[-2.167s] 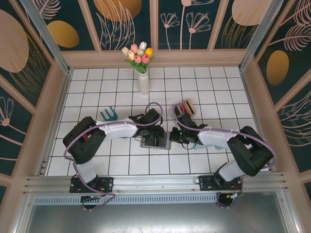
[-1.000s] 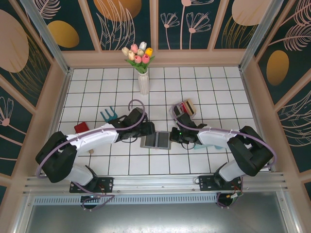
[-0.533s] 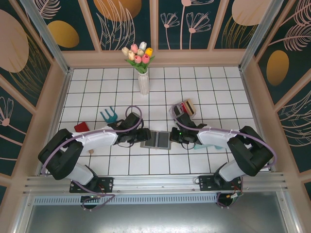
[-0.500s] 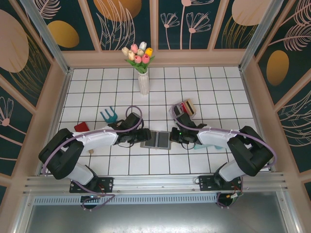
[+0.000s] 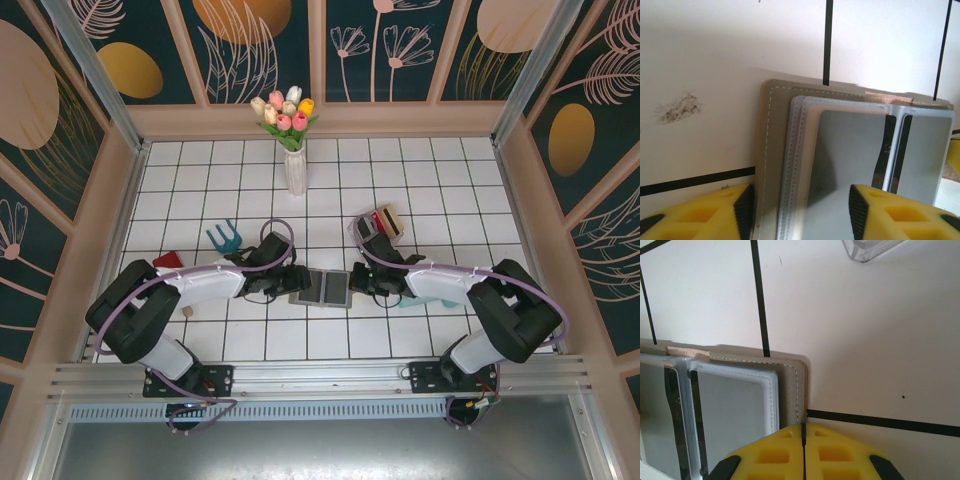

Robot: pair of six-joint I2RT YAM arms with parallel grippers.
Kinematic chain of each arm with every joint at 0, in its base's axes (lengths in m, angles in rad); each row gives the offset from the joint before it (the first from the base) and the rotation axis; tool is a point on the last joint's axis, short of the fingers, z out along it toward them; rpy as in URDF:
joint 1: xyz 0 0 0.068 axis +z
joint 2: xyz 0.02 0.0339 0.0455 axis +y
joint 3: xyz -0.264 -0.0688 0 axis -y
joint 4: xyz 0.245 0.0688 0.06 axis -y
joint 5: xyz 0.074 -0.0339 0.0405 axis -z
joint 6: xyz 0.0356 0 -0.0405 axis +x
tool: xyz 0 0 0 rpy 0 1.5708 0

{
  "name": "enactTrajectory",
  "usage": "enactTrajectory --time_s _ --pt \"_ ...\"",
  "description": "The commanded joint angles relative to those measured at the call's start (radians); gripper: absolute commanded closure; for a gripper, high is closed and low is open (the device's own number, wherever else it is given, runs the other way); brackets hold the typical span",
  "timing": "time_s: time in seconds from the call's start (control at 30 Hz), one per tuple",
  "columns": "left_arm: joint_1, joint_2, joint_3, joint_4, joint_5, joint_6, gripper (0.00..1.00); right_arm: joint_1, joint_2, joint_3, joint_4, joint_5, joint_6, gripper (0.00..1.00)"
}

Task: Put the credit cards into the card holder
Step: Close the card holder at the center of the table.

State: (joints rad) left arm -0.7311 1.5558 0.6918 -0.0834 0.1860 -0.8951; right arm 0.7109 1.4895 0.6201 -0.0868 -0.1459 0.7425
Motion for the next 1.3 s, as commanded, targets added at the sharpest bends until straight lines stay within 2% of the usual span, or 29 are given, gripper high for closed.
enactTrajectory --time_s 0.0,0.47,0.7,0.83,1.03,1.1,1.17,1.27 --pt "-0.006 -0.006 -0.02 0.068 0.089 -0.015 0.5 0.015 0.03 0.003 -0.054 0.025 0.013 1.0" --pt "-0.006 -0.164 -0.047 0.175 0.159 -0.09 0.6 0.019 0.04 0.01 -0.051 0.028 0.014 1.0" --pt "-0.021 -0.038 -0.024 0.357 0.321 -0.124 0.57 0.02 0.031 0.008 -0.017 0.001 0.026 1.0" --pt "-0.058 0.073 0.033 0.398 0.347 -0.135 0.56 0.02 0.018 -0.002 0.005 -0.004 0.044 1.0" --pt "-0.094 0.218 0.058 0.447 0.34 -0.177 0.55 0.019 -0.014 -0.017 0.014 0.021 0.079 1.0" --pt "-0.094 0.202 0.039 0.444 0.3 -0.191 0.58 0.017 -0.029 -0.016 0.0 0.039 0.088 0.99" --pt "-0.093 0.165 0.029 0.418 0.26 -0.18 0.55 0.016 -0.049 -0.016 -0.014 0.052 0.09 0.97" --pt "-0.094 0.119 0.062 0.297 0.2 -0.119 0.57 0.014 -0.097 -0.002 -0.08 0.102 0.097 0.9"
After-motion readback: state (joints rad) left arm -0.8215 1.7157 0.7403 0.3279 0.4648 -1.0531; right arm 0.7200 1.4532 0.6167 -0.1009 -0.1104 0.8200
